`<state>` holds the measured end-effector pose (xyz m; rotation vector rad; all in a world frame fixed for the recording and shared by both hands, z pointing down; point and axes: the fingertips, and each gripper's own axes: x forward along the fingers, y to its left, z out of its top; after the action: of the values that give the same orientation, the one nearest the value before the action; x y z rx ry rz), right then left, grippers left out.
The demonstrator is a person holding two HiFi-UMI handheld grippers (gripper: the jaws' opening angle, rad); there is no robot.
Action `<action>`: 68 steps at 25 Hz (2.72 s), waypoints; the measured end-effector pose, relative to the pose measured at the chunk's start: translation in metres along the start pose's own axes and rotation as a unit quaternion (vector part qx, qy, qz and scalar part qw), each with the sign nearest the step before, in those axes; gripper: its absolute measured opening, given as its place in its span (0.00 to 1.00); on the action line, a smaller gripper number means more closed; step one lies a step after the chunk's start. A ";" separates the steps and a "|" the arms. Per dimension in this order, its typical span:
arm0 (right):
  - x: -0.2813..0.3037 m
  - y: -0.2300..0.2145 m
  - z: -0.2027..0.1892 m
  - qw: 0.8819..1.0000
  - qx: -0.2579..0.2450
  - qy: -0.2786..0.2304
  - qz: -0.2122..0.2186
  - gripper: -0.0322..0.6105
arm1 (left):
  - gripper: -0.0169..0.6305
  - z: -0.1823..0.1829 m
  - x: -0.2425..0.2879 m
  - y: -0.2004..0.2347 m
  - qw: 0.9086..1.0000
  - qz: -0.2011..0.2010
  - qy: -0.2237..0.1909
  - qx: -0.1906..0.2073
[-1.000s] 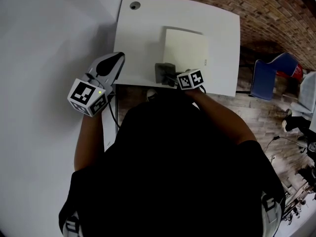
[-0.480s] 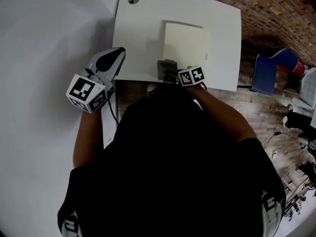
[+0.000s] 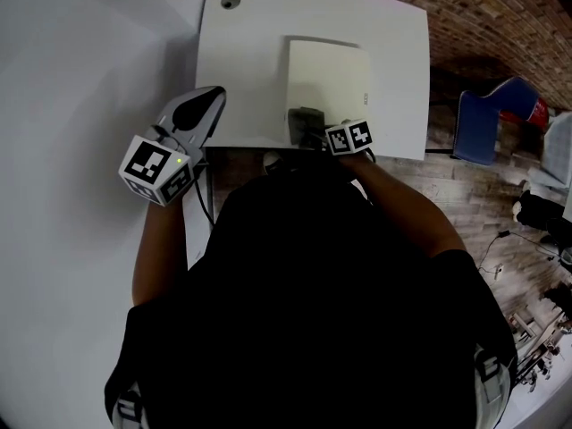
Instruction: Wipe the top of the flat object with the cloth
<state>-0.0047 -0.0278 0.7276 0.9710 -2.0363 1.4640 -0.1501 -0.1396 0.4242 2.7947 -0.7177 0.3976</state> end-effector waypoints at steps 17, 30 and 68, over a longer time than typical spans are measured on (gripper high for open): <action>-0.043 -0.049 -0.019 0.999 0.034 -0.015 -0.038 0.07 | 0.03 0.012 0.038 -0.018 0.999 -0.035 -0.001 0.011; -0.074 -0.086 -0.037 0.996 0.062 -0.026 -0.066 0.07 | 0.03 0.017 0.064 -0.041 0.998 -0.056 -0.001 0.016; -0.112 -0.132 -0.060 0.992 0.082 -0.036 -0.092 0.07 | 0.03 0.021 0.076 -0.075 0.999 -0.047 -0.011 0.016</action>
<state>0.1659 0.0350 0.7509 1.2592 -1.8407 1.5345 -0.0445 -0.1144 0.4170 2.8535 -0.5863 0.3642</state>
